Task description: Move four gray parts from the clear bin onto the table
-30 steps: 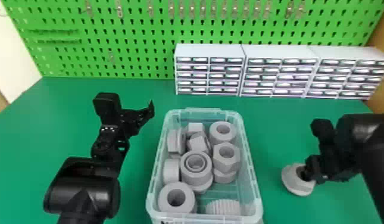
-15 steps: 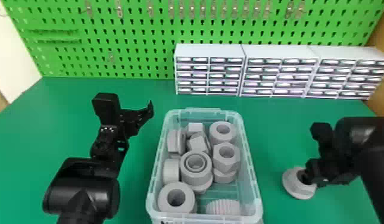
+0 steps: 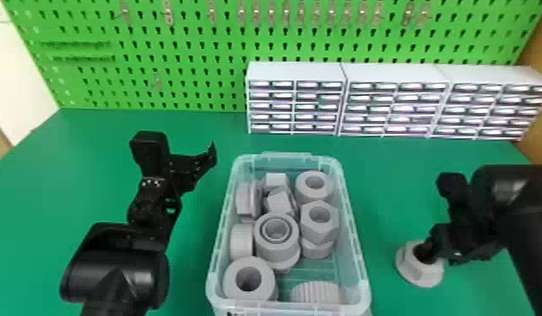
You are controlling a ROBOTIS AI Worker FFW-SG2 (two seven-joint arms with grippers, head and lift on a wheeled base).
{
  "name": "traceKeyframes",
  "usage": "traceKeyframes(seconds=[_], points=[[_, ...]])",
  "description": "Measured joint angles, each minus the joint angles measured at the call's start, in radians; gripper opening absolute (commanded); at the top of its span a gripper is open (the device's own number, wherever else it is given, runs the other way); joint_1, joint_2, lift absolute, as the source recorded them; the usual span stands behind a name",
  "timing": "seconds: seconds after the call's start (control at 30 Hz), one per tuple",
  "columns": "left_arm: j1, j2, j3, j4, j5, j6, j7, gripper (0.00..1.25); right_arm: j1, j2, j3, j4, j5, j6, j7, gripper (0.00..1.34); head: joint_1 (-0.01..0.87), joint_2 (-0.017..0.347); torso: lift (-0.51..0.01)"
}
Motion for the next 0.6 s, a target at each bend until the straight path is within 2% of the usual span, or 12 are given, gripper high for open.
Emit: traceKeyframes(seconds=[0.33, 0.6], points=[[0.003, 0.0, 0.003, 0.0, 0.003, -0.002, 0.0, 1.13, -0.001, 0.0, 0.006, -0.005, -0.008, 0.0, 0.0, 0.72, 0.693, 0.072, -0.052], [0.005, 0.0, 0.005, 0.0, 0.003, -0.003, 0.0, 1.13, -0.008, 0.001, 0.009, -0.073, -0.015, 0.0, 0.0, 0.72, 0.693, 0.072, -0.052]])
